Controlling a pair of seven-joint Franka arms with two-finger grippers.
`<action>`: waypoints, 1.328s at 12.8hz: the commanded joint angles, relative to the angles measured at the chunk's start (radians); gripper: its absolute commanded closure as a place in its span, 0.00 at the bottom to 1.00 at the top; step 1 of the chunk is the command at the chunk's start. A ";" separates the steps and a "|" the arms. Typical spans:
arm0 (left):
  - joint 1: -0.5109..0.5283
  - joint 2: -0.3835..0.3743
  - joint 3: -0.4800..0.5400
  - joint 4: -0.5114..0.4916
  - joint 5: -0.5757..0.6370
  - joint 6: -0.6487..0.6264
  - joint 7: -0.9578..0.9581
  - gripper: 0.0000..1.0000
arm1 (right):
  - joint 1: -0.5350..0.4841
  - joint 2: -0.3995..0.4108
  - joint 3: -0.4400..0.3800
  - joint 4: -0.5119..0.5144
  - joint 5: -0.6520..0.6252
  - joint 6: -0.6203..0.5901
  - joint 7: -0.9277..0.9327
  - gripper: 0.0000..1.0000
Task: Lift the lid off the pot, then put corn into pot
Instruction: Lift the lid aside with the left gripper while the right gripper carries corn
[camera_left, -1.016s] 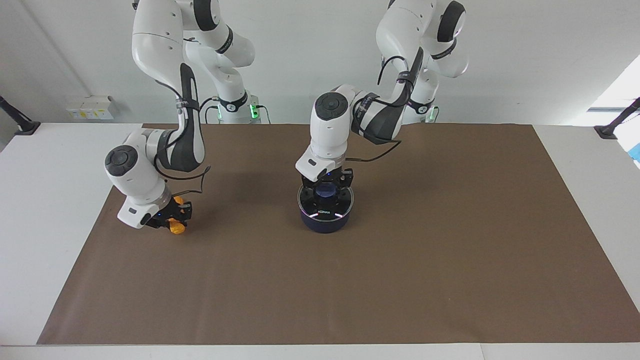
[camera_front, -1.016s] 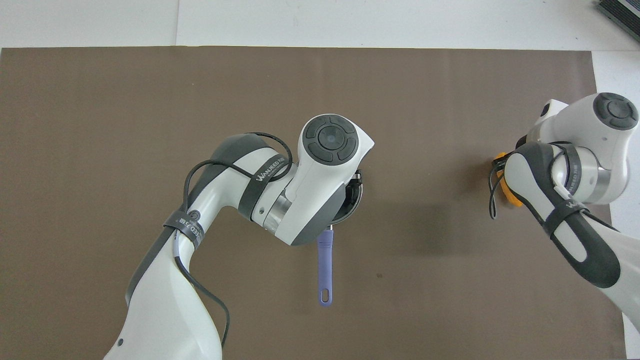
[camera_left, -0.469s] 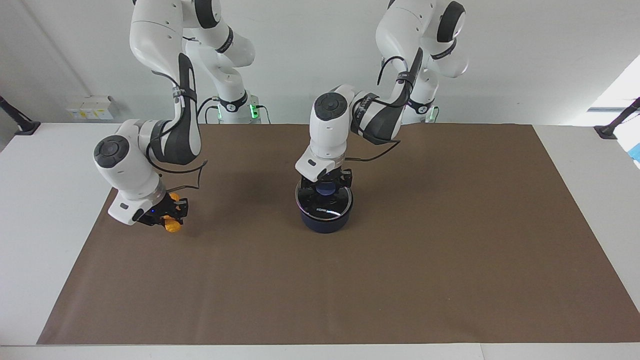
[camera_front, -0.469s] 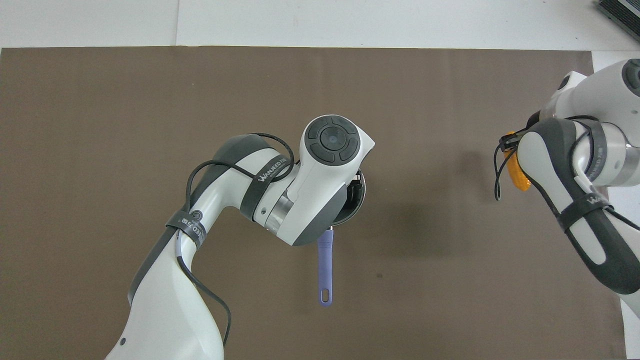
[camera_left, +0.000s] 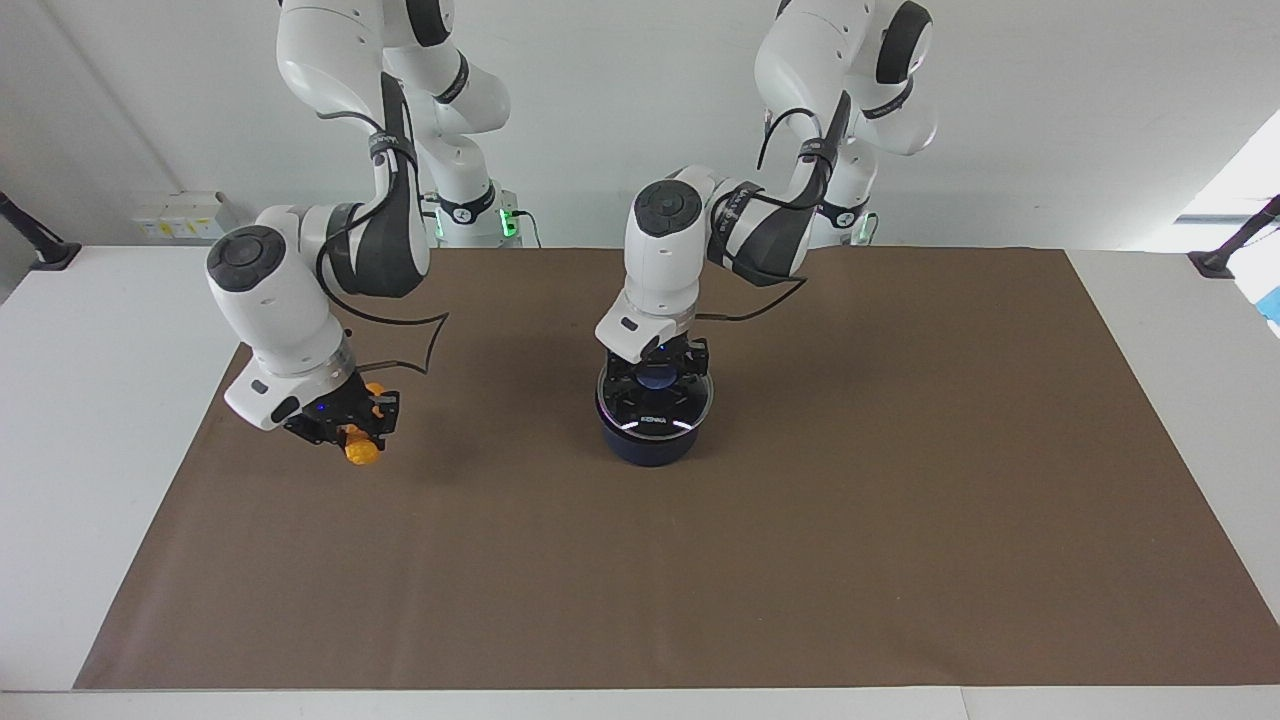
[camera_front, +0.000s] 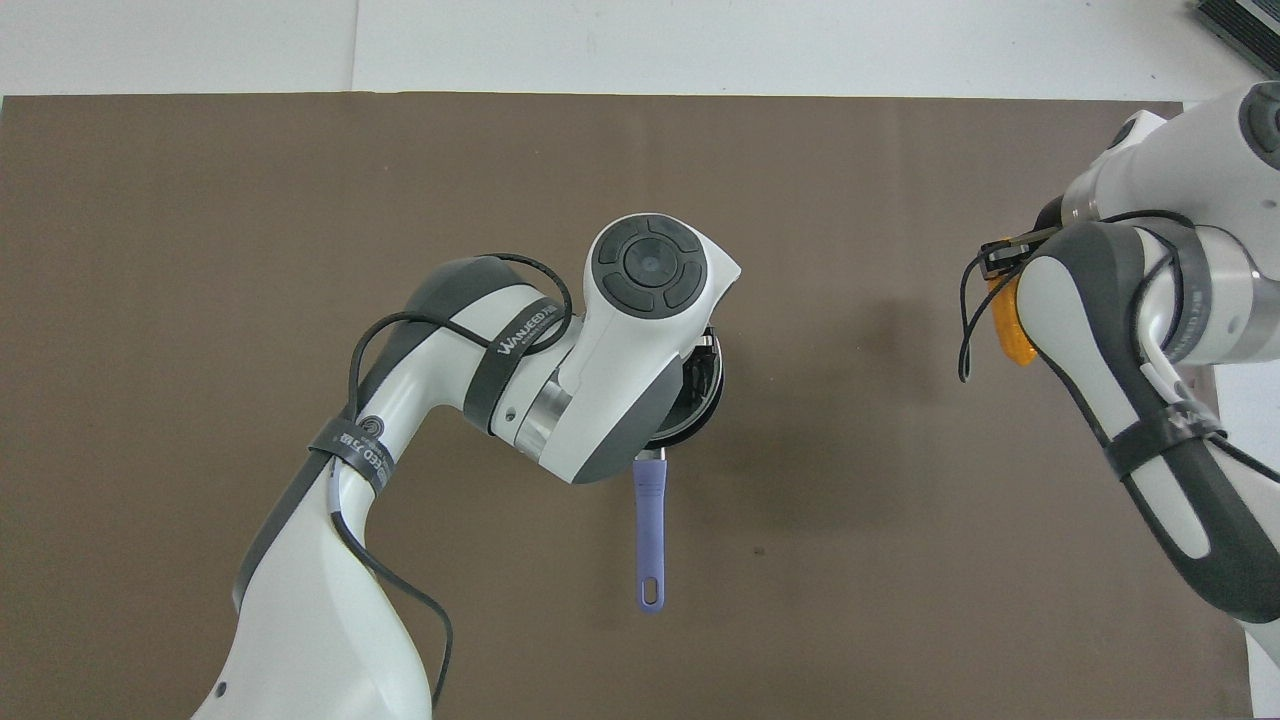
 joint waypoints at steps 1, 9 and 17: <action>0.046 -0.052 0.006 0.000 -0.012 -0.054 0.000 0.98 | 0.030 -0.053 0.013 0.010 -0.006 -0.071 0.059 1.00; 0.257 -0.075 0.009 -0.015 0.001 -0.097 0.026 1.00 | 0.292 -0.069 0.015 0.012 -0.010 -0.075 0.444 1.00; 0.526 -0.200 0.009 -0.346 0.001 0.127 0.437 1.00 | 0.427 0.042 0.056 0.133 0.046 -0.038 0.758 1.00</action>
